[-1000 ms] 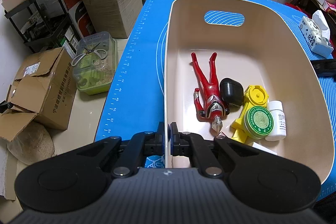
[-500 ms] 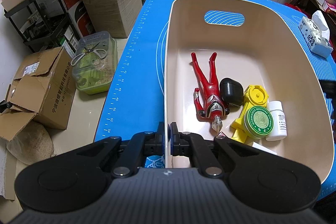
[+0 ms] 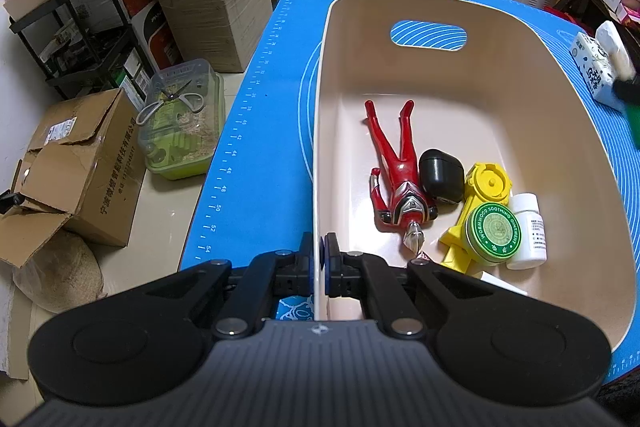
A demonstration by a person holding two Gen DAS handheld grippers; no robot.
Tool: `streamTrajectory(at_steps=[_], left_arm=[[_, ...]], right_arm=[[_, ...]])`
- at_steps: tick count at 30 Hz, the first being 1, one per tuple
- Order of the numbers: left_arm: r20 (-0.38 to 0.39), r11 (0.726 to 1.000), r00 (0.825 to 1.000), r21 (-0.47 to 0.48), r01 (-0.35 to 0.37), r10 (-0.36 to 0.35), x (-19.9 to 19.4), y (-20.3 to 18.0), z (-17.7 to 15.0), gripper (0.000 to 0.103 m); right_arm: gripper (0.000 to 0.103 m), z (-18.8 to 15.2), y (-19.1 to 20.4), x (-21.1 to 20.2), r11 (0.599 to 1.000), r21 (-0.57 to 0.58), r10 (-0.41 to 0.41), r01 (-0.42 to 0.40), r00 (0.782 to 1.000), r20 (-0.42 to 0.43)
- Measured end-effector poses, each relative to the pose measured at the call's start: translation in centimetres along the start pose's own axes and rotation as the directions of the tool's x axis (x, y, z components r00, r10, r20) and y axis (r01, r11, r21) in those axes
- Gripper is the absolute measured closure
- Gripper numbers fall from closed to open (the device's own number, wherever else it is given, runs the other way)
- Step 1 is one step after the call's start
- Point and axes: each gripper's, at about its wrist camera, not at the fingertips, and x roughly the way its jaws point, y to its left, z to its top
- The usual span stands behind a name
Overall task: Organize rigid objects
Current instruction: 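Lower the green tube into the bin with the right tool and release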
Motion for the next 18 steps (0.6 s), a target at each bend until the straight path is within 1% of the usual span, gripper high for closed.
streamTrajectory(at_steps=[3,6,9,12,14,15,16,17,18], left_arm=[[0.001,1.0,1.0,-0.005,0.0,0.0,0.0,0.1,0.0,0.097],[0.006,1.0,1.0,-0.005,0.0,0.0,-0.2,0.1,0.0,0.097],[0.01,1.0,1.0,-0.009,0.006,-0.006,-0.2,0.4,-0.1,0.097],[0.024,1.0,1.0,-0.017,0.013,-0.012,-0.5,0.6,-0.1,0.098],[0.038,1.0,0.999,-0.012,0.008,-0.008,-0.9,0.6,-0.2,0.098],[0.049,1.0,0.999,-0.01,0.005,-0.005,-1.2,0.5,-0.2,0.098],[0.06,1.0,0.998,-0.006,0.002,-0.002,-1.4,0.4,-0.2,0.097],[0.072,1.0,0.997,-0.001,-0.001,0.001,-1.9,0.3,-0.3,0.097],[0.088,1.0,0.996,-0.001,-0.004,0.004,-2.7,0.2,-0.4,0.093]], right_arm=[[0.07,0.9,3.2,-1.0,0.995,-0.057,0.088,-0.088,0.996,-0.003],[0.07,0.3,5.6,0.1,0.989,-0.084,0.122,-0.125,0.991,-0.046],[0.07,-1.1,7.6,1.9,0.988,-0.087,0.118,-0.129,0.985,-0.123],[0.069,-3.0,8.3,4.0,0.989,-0.108,0.078,-0.1,0.978,-0.193],[0.068,-4.1,9.5,3.7,0.991,-0.106,0.061,-0.085,0.976,-0.21],[0.057,-4.3,9.6,3.2,0.992,-0.104,0.055,-0.077,0.978,-0.199],[0.049,-4.3,9.7,2.8,0.992,-0.1,0.054,-0.074,0.98,-0.19],[0.045,-4.2,9.7,1.9,0.994,-0.093,0.047,-0.064,0.984,-0.17],[0.036,-3.9,9.7,0.8,0.995,-0.089,0.038,-0.051,0.989,-0.146]])
